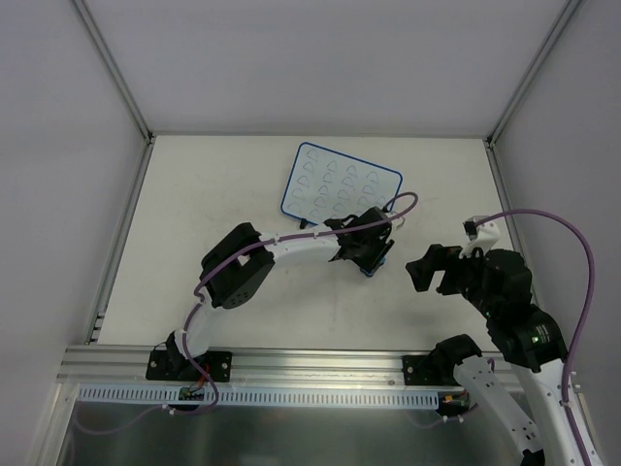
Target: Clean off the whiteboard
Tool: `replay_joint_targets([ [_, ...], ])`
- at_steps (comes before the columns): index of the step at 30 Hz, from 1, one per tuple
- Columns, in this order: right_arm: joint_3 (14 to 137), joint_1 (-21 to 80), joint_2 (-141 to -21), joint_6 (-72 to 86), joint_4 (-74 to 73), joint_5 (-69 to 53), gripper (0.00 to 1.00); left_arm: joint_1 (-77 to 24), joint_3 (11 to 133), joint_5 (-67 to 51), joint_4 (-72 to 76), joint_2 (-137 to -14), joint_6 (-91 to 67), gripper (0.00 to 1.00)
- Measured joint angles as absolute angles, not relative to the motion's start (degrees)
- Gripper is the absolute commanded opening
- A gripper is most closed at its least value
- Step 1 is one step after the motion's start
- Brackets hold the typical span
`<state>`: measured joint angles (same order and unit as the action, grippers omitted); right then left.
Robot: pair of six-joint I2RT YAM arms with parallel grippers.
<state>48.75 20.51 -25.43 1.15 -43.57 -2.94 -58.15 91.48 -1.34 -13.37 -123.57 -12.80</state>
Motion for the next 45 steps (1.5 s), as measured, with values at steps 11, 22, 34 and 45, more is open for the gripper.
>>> replay_joint_targets([
  [11, 45.3, 20.5, -26.5, 2.0, -41.2, -3.6, 0.99, -57.6, 87.8, 2.3, -13.2, -121.0, -14.2, 0.06],
  [22, 42.9, 25.0, -42.9, 7.9, -31.7, 4.8, 0.98, -46.8, 67.2, 2.1, -13.0, -94.8, -21.2, 0.08],
  [34, 52.6, 41.8, -77.0, 18.5, -22.0, 22.4, 0.70, -32.4, 47.6, 3.5, -14.2, -82.1, -23.1, 0.08],
  [45, 62.5, 44.3, -97.1, 30.6, -17.0, 27.1, 0.54, -26.3, 45.7, 2.8, -17.0, -70.8, -20.7, 0.13],
])
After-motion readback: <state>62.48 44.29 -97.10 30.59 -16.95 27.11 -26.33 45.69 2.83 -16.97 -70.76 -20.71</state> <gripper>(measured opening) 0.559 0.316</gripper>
